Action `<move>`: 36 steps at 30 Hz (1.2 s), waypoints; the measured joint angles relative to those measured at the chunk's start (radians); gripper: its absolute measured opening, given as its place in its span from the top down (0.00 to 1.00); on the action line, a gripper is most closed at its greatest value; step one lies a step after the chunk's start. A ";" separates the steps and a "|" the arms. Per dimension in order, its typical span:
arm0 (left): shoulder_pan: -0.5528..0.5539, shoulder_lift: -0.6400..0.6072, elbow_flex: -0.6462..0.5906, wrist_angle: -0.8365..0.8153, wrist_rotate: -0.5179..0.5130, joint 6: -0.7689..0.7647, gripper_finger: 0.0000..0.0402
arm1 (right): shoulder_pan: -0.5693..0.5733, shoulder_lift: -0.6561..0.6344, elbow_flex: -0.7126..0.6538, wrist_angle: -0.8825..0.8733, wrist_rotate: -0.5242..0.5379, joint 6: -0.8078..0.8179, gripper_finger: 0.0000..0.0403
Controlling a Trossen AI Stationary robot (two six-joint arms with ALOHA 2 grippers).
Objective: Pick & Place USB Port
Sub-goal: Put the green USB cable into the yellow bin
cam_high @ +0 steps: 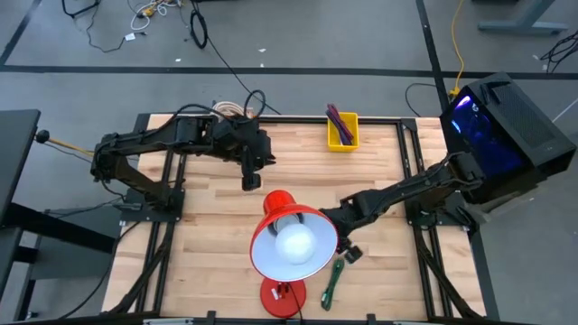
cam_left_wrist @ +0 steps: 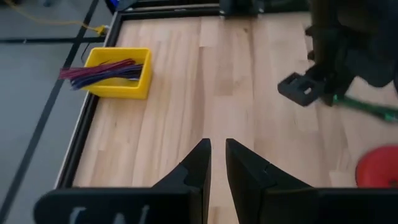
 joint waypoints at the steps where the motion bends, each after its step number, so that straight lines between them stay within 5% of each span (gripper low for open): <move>1: 0.006 0.000 0.000 0.006 -0.001 -0.023 0.87 | 0.009 0.000 -0.001 -0.043 0.028 -0.059 0.66; 8: 0.043 0.000 0.000 0.050 -0.027 -0.133 0.87 | 0.055 0.000 -0.087 -0.182 -0.050 -0.067 0.67; 36: 0.092 0.000 0.000 0.134 -0.048 -0.142 0.87 | 0.162 0.056 -0.144 0.142 -0.039 0.108 0.62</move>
